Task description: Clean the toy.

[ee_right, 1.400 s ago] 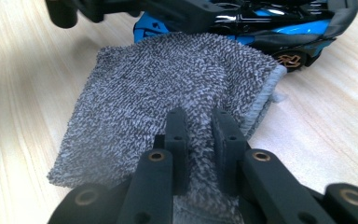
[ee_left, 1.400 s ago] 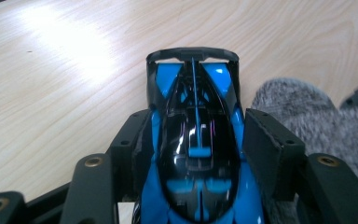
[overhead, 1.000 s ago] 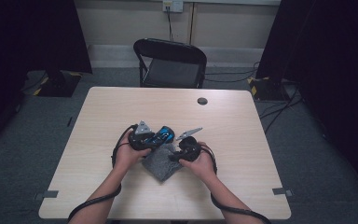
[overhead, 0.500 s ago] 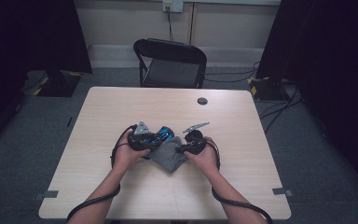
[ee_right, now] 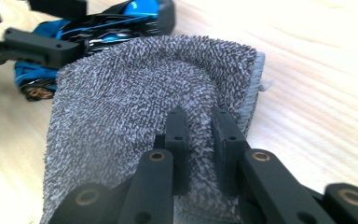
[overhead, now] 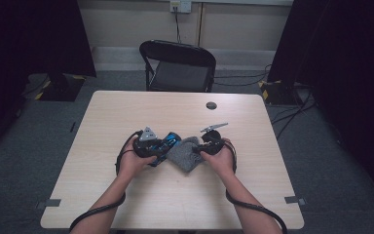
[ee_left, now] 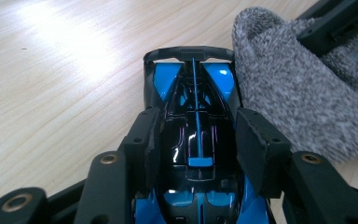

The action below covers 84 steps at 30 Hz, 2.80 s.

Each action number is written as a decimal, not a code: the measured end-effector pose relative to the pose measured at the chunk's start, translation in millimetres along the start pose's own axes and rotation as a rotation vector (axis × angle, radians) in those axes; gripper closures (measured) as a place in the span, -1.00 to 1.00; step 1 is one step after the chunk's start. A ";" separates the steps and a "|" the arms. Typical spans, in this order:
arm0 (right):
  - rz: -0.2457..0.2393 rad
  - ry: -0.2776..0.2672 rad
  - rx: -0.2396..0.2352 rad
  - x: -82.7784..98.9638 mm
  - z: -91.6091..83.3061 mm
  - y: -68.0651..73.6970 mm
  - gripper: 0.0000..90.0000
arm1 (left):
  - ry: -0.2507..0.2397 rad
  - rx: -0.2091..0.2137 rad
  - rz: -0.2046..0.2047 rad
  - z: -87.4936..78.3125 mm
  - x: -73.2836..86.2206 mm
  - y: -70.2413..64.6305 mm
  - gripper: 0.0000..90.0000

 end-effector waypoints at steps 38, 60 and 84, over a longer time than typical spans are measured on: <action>0.121 -0.072 0.109 -9.3 -22.1 -55.2 0.75 | 0.002 0.005 -0.002 -1.8 0.9 0.6 0.14; 0.037 -0.120 0.015 2.2 -64.2 -24.2 0.75 | 0.004 0.003 0.000 -2.0 0.9 0.4 0.14; -0.089 -0.040 -0.166 21.8 -26.2 52.7 0.75 | 0.007 0.001 0.003 -2.1 0.6 0.1 0.14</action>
Point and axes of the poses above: each handheld gripper's, and its own axes: z roughly forward along the jaws, x roughly out of its underside, y roughly to its left, the point moved 3 cm from there along z, roughly forward along the jaws, and after that the axes turned 5 degrees about -y, right-handed, at the moved point
